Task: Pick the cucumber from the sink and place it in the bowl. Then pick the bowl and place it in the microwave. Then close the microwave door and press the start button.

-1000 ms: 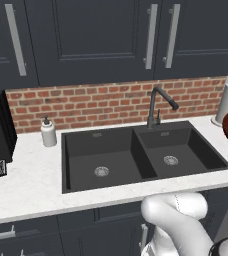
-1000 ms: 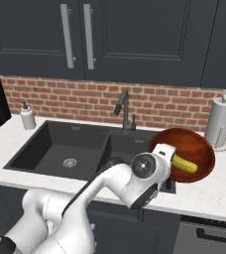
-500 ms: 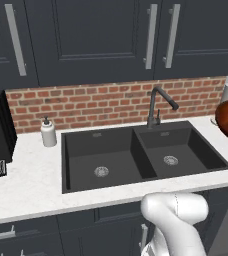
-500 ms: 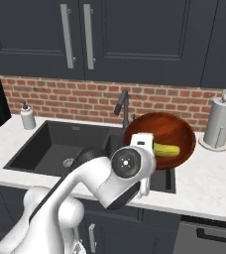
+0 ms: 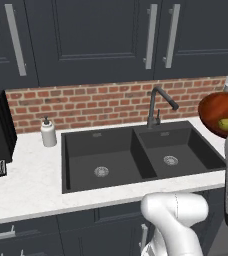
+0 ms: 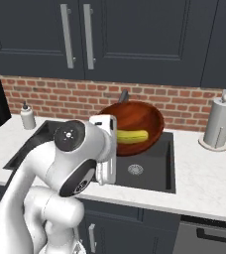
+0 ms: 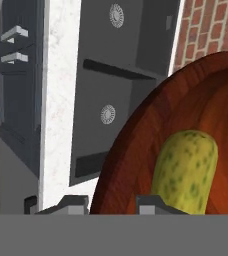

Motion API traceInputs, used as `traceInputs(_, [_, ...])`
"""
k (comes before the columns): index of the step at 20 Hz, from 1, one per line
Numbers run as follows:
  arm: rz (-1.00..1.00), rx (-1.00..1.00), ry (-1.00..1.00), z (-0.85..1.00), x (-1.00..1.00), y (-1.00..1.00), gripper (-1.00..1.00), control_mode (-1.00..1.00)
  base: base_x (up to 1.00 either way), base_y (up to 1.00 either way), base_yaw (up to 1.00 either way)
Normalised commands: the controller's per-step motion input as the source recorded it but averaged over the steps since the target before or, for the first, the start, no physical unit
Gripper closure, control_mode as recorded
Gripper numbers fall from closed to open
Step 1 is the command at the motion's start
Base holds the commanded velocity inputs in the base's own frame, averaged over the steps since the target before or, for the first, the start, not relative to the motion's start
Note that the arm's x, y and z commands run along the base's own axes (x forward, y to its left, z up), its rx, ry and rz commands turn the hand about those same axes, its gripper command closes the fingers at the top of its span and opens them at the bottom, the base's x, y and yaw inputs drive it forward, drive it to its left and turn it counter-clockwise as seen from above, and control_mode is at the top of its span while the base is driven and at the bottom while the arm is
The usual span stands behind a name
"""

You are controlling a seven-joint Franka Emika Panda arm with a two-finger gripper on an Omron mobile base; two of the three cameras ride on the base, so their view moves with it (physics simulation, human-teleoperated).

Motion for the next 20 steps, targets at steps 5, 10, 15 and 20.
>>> traceInputs(5, [0.08, 0.0, 0.09, 0.63, -0.15, 0.72, 1.0, -1.0, 0.0, 0.0, 0.0])
traceInputs(10, [0.09, 0.01, 0.09, 0.5, -0.02, 0.74, 1.0, -1.0, 0.0, 0.0, 0.0])
traceInputs(15, [0.1, 0.13, 0.0, 0.19, 0.0, 0.32, 1.0, -1.0, 0.0, 0.0, 0.0])
traceInputs(20, [0.04, 0.07, -0.15, 0.0, 0.0, 0.17, 1.0, -1.0, 0.0, 0.0, 0.0])
